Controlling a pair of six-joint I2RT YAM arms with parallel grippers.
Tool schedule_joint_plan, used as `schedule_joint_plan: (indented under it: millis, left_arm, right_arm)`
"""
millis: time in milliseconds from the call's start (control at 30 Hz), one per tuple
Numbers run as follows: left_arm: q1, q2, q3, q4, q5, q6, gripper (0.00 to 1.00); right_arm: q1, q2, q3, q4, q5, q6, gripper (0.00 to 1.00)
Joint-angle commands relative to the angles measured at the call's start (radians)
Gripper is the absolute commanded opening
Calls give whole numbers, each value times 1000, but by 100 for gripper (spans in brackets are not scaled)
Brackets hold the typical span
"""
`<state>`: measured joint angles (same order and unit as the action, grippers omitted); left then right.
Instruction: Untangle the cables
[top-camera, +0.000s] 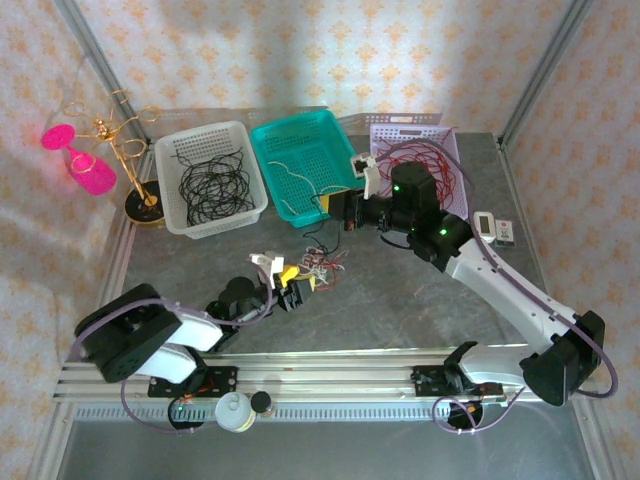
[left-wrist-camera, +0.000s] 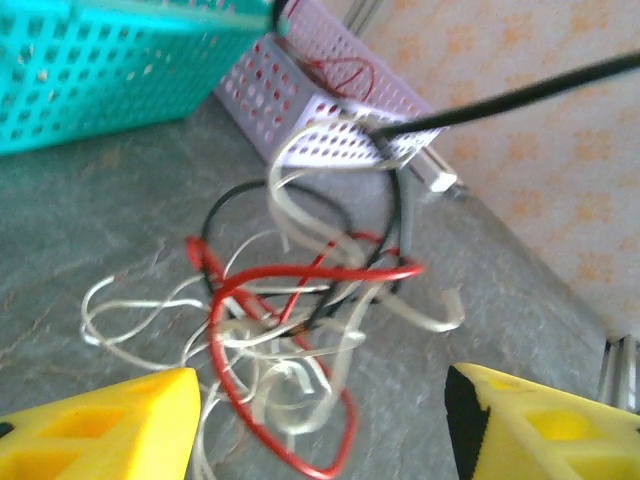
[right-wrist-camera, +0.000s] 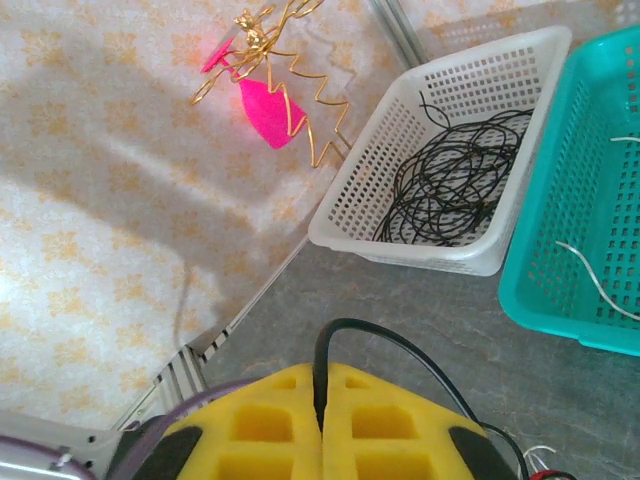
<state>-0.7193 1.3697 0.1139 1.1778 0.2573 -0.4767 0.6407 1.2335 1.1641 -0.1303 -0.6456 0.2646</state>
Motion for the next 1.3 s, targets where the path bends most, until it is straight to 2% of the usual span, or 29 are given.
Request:
schedule_joint_plan:
  millis: [0,200,300,433,567,667,767,900,1033,1067,1200,1267]
  left_arm:
    - [-16,-136,16,-122,-51,21,70]
    - [-16,-403,46,-452,-57,33,77]
    - [-15,-503,84,-606,-68,19,77]
    - [-9,-503,263,-861,-87,88,76]
    - [12,-426,421,-999,-18,194,76]
    - [58,-348,495,-1018,17,267,76]
    - [117,-256,545,-980,107,303,72]
    - [118,-164,582,-905,141,324,72]
    - [118,-114,567,-779,151,316,75]
    - [118,-99,570,-764,147,320,74]
    - [117,-59,566,-677,95,322,57]
    - [114,-47,546,-601,88,324,56]
  right_arm:
    - [-7,2,-15,32,40,-34,0]
    - [-49,4,-18,28,39,-74,0]
    - [-69,12,-20,12,-20,-125,0]
    - [-97,11,-43,22,-166,-199,0]
    - [-107,19,-56,18,-261,-283,0]
    - [-111,36,-51,0,-304,-320,0]
    - [-113,45,-51,14,-321,-310,0]
    - [-113,39,-54,41,-307,-291,0]
    - [-112,38,-54,62,-324,-270,0]
    - [-113,37,-57,68,-329,-265,0]
    - [-113,29,-68,78,-321,-263,0]
    - [-113,21,-70,78,-325,-264,0]
